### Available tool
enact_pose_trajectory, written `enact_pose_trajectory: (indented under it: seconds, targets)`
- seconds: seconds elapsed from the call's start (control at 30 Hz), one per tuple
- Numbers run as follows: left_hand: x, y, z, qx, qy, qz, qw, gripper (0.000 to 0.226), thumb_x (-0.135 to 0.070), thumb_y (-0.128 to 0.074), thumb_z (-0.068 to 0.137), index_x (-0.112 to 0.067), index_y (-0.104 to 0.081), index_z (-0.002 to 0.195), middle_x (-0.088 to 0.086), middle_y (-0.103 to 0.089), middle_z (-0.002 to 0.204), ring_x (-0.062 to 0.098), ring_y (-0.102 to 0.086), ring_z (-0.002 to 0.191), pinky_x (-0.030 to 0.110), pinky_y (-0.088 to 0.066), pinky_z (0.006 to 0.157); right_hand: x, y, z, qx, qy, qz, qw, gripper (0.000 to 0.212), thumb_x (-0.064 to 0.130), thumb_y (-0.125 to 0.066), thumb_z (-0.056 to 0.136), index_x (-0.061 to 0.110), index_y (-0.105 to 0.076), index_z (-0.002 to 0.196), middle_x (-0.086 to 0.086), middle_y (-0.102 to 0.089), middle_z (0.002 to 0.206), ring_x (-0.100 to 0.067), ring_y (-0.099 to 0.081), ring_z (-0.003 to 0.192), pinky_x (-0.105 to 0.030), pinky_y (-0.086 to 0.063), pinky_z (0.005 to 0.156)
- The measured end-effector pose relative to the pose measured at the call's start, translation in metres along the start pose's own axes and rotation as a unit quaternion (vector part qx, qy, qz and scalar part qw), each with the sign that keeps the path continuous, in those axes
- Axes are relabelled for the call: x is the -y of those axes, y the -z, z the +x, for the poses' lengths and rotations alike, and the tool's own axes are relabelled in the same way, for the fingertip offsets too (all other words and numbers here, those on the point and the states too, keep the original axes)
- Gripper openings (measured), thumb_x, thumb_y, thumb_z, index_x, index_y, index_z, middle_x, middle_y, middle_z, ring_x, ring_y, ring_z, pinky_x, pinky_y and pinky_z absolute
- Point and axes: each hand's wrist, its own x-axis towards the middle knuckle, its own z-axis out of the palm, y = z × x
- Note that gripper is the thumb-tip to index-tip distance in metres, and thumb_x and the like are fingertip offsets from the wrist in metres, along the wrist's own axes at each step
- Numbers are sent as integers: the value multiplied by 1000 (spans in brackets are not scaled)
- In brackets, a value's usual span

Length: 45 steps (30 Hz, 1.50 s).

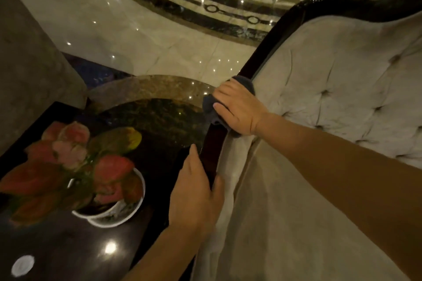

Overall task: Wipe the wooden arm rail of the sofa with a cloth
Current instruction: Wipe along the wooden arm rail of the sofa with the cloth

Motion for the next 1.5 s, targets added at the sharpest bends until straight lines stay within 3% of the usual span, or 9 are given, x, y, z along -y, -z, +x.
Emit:
enact_pose_trajectory:
  seconds: [0.17, 0.47, 0.83, 0.97, 1.1, 1.17, 1.3, 1.33, 1.5]
  targets:
    - [-31, -9, 72, -19, -30, 108, 994, 77, -52, -41, 91, -29, 4, 148, -4, -24, 158, 16, -33, 139, 33, -44, 99, -70, -4, 26, -25, -39, -50, 998, 32, 34, -38, 101, 11, -60, 98, -10, -60, 100, -30, -50, 95, -45, -34, 102]
    - [-103, -43, 262, -11, -133, 188, 973, 84, -66, -28, 89, -16, 2, 150, 8, -18, 161, 23, -23, 146, 39, -35, 111, -188, 49, 66, -12, -63, -185, 981, 41, 42, -38, 96, 9, -62, 98, -12, -63, 100, -34, -52, 102, -50, -26, 115]
    - [-277, -99, 406, -77, -317, 153, 933, 92, -72, -36, 84, -13, -11, 150, 13, -31, 156, 29, -28, 143, 45, -30, 112, -345, 153, 5, -96, -378, -206, 897, 40, 43, -28, 101, 16, -57, 100, -7, -62, 88, -24, -54, 79, -41, -45, 74]
    - [-360, -145, 421, 48, -427, 196, 881, 96, -60, -60, 72, -15, -19, 148, 8, -35, 152, 24, -41, 134, 38, -33, 110, -355, 175, -19, 30, -357, -232, 904, 34, 39, -29, 101, 17, -54, 106, -6, -63, 95, -24, -55, 85, -41, -41, 82]
    - [-405, -173, 430, 67, -397, 231, 886, 68, -64, -51, 70, -22, -37, 122, -2, -66, 93, 18, -57, 69, 34, -38, 62, -369, 220, -37, 177, -338, -316, 869, 42, 37, -22, 103, 11, -53, 114, -14, -62, 108, -30, -55, 98, -45, -38, 93]
    - [-407, -177, 433, 64, -379, 264, 885, 63, -78, -42, 66, -24, -44, 99, -7, -55, 69, 16, -48, 58, 33, -35, 57, -367, 242, -35, 278, -278, -408, 824, 44, 37, -23, 105, 9, -55, 117, -16, -62, 110, -33, -56, 101, -48, -39, 94]
    - [-417, -180, 428, 44, -398, 280, 872, 66, -89, -45, 58, -27, -39, 81, -6, -51, 69, 16, -46, 57, 33, -34, 54, -364, 287, -31, 451, -142, -530, 704, 29, 30, -44, 101, 7, -61, 109, -15, -65, 102, -35, -58, 95, -48, -40, 86]
    - [-418, -179, 427, 41, -412, 284, 865, 66, -88, -44, 59, -26, -38, 80, -6, -49, 68, 16, -44, 55, 32, -32, 52, -366, 297, -30, 437, -161, -521, 715, 28, 30, -46, 99, 8, -61, 105, -13, -66, 98, -32, -58, 91, -45, -39, 83]
    - [-407, -173, 431, 12, -444, 309, 841, 67, -88, -29, 70, -22, -37, 79, -6, -32, 59, 14, -34, 51, 31, -22, 48, -383, 330, -36, 152, -234, -337, 899, 30, 36, -40, 100, 15, -61, 98, -6, -65, 94, -26, -56, 82, -37, -35, 69]
